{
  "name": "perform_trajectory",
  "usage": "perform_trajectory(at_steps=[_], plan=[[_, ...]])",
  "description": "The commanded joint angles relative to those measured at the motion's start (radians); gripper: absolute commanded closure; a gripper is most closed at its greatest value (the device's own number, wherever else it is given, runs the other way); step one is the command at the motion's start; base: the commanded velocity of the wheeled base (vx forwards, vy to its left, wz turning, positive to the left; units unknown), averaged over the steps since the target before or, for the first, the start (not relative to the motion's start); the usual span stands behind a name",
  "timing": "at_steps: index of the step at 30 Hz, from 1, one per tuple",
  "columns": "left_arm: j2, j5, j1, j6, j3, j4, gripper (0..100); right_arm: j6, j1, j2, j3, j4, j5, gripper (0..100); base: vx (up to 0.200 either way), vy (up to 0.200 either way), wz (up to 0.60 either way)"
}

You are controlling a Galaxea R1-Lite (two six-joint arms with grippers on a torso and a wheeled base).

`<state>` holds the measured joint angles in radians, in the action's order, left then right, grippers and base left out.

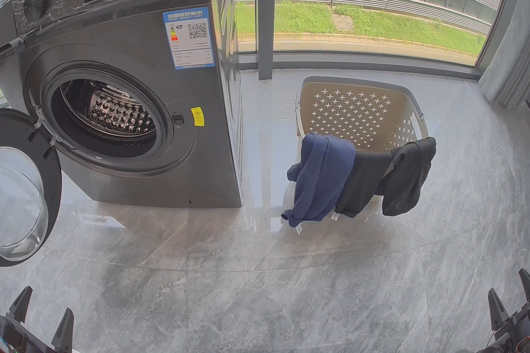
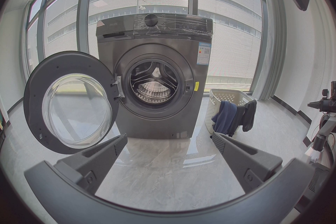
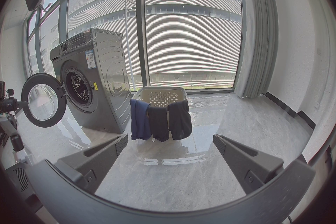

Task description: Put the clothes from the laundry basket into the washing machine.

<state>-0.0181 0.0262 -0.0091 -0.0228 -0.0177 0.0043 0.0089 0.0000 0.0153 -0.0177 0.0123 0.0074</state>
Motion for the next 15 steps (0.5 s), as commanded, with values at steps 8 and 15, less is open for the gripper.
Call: perform_trajectory(at_steps=[8, 15], plan=[[0.01, 0.0, 0.001, -0.002, 0.016, 0.0, 0, -0.001, 0.0, -0.015, 0.01, 0.0, 0.0, 0, 0.0, -0.2, 0.0], [0.01, 0.0, 0.001, -0.002, 0.016, 0.0, 0, 0.0, 0.0, -0.015, 0.01, 0.0, 0.0, 0, 0.0, -0.2, 0.0]])
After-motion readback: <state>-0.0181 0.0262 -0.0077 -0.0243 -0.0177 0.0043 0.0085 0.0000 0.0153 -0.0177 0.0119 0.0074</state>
